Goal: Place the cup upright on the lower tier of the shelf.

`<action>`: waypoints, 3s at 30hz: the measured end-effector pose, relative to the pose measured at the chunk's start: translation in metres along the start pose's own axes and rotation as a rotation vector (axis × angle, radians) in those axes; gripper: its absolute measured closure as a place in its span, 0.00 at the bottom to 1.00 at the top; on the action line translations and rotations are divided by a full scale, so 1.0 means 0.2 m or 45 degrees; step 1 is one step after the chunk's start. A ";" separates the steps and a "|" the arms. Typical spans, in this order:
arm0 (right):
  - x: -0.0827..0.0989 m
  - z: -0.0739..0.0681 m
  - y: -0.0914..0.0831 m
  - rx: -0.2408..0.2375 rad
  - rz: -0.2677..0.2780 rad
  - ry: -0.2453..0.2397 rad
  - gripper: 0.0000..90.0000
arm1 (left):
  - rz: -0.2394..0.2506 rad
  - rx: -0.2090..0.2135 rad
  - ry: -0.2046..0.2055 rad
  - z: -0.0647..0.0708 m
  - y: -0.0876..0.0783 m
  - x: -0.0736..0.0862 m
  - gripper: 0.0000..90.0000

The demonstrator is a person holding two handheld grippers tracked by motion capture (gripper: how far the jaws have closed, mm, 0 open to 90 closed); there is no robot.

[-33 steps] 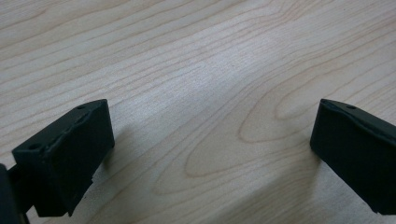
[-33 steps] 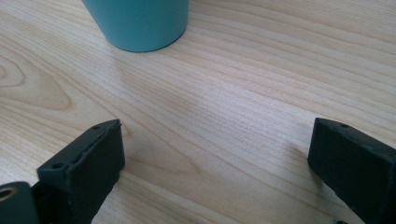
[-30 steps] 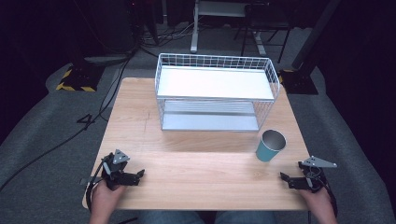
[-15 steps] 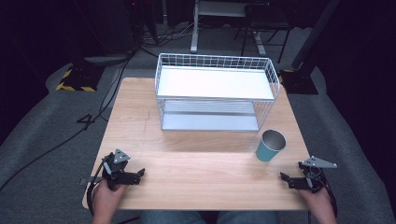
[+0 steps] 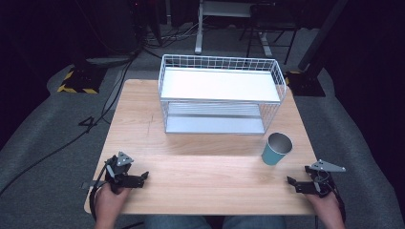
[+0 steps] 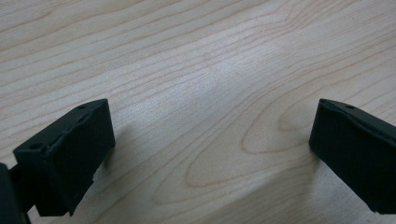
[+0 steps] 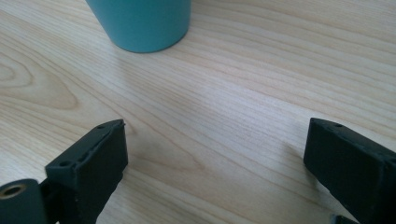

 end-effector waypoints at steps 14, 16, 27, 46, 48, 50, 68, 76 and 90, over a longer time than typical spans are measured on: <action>-0.14 -0.08 -0.05 -0.062 0.099 0.002 0.07 | 0.001 0.000 0.000 0.00 0.00 0.00 0.01; -0.17 -0.09 -0.04 -0.070 0.115 0.006 0.07 | 0.003 0.000 -0.001 0.00 0.00 0.00 0.01; -0.29 -0.14 0.06 -0.096 0.189 0.071 0.07 | 0.000 -0.001 0.001 0.00 0.00 0.00 0.01; -0.37 -0.23 0.17 -0.078 0.277 0.066 0.08 | 0.002 -0.001 -0.001 0.00 0.00 0.00 0.01; -0.37 -0.23 0.18 -0.073 0.264 0.064 0.11 | 0.000 -0.001 0.000 0.00 0.00 0.00 0.01; -0.37 -0.24 0.19 -0.067 0.261 0.072 0.15 | 0.004 0.002 -0.003 0.00 0.00 0.00 0.01; -0.38 -0.23 0.21 -0.057 0.288 0.079 0.23 | 0.003 0.000 -0.001 0.00 0.00 0.00 0.01; -0.38 -0.23 0.20 -0.056 0.285 0.078 0.23 | 0.004 0.002 -0.003 0.00 0.00 0.00 0.01; -0.48 -0.32 0.19 -0.116 0.319 0.055 0.23 | 0.000 0.003 -0.002 0.00 0.00 0.00 0.01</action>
Point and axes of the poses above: each handheld gripper's, and its own axes: y roughly forward along the jaws, x roughly out of its underside, z roughly to its right, the point moved 6 cm from there along y, roughly forward along the jaws, and after that the axes turned 8 degrees about x, right-handed, at the moved point
